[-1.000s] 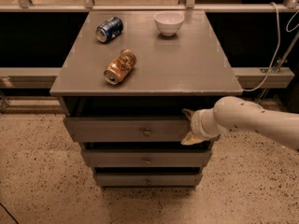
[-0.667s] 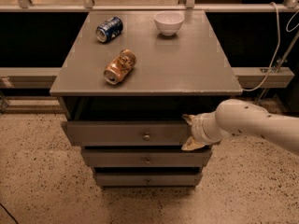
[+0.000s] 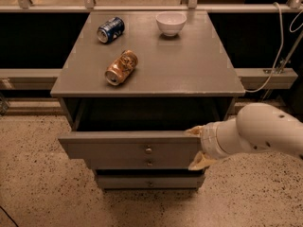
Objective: Open top drawer
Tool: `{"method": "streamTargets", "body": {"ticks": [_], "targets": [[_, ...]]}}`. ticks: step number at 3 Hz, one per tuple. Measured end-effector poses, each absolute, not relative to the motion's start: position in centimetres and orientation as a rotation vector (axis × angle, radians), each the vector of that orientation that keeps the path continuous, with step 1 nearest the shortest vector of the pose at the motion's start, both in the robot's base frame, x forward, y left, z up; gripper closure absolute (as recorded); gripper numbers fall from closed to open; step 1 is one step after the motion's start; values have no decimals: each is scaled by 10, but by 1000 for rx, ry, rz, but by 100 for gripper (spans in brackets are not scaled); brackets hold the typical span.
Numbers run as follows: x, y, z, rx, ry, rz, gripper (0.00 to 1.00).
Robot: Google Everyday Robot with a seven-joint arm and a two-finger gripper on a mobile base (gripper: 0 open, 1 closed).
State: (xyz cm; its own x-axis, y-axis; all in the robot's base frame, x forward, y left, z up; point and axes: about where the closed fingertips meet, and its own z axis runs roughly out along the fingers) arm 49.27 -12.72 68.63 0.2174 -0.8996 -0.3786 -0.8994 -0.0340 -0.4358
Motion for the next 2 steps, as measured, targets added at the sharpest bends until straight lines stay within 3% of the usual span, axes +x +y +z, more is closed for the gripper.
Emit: {"method": "streamTargets", "body": {"ticks": [2], "targets": [[468,-123,723,-1897,1613,29,7]]}}
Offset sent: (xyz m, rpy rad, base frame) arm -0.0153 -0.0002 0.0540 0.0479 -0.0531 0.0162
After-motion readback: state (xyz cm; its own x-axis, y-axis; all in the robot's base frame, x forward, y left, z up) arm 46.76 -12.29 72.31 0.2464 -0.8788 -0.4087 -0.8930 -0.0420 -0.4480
